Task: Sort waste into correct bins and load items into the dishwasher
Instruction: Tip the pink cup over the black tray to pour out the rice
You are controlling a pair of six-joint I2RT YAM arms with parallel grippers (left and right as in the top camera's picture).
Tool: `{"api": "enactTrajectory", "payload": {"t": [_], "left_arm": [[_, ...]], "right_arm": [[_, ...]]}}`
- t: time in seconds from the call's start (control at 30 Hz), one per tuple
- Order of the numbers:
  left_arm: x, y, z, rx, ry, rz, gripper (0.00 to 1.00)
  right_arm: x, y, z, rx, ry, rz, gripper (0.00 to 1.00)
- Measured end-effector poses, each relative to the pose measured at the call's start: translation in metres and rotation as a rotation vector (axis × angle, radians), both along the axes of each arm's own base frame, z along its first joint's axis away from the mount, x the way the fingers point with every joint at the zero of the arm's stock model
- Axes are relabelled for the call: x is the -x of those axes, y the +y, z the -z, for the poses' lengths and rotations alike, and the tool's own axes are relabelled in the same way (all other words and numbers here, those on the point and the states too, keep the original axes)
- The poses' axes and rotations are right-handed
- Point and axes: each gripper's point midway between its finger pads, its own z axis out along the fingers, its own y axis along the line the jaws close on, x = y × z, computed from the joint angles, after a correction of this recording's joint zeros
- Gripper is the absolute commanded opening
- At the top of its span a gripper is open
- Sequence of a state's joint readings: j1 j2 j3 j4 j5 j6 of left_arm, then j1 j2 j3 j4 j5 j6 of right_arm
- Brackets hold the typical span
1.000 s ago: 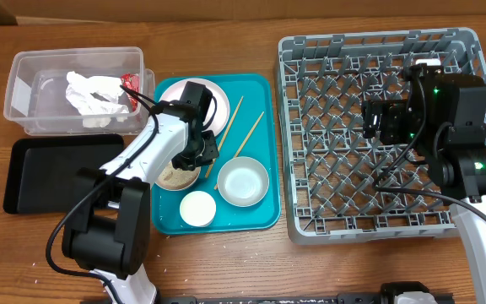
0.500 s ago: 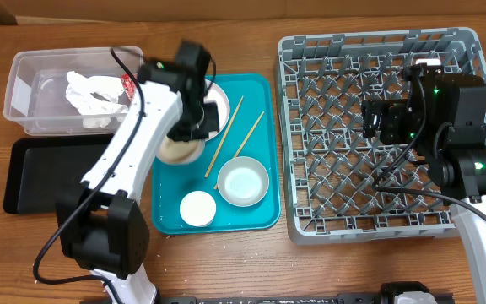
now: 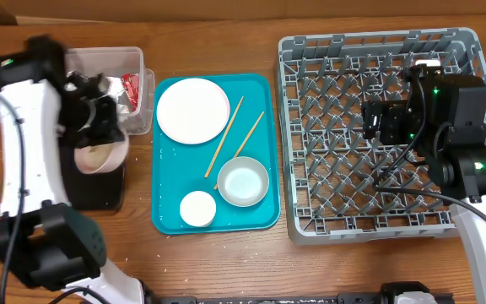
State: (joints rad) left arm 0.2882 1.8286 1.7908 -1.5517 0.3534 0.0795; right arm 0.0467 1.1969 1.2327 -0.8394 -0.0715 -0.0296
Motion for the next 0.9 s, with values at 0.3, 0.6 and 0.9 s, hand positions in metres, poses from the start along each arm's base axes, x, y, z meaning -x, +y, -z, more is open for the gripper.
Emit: {"api": "enactTrajectory", "payload": {"t": [0.3, 0.6, 0.9], "left_arm": [[0.015, 0.063, 0.063, 0.36, -0.261, -0.161, 0.04], [0.006, 0.122, 0.034, 0.547, -0.612, -0.388, 0.04], [0.004, 0.131, -0.018, 0.885, -0.699, -0.576, 0.04]], "right_arm": [[0.005, 0.005, 0.005, -0.019, 0.031, -0.021, 1.0], [0.005, 0.005, 0.005, -0.019, 0.03, -0.021, 1.0], [0.005, 0.005, 0.005, -0.019, 0.031, -0.021, 1.0]]}}
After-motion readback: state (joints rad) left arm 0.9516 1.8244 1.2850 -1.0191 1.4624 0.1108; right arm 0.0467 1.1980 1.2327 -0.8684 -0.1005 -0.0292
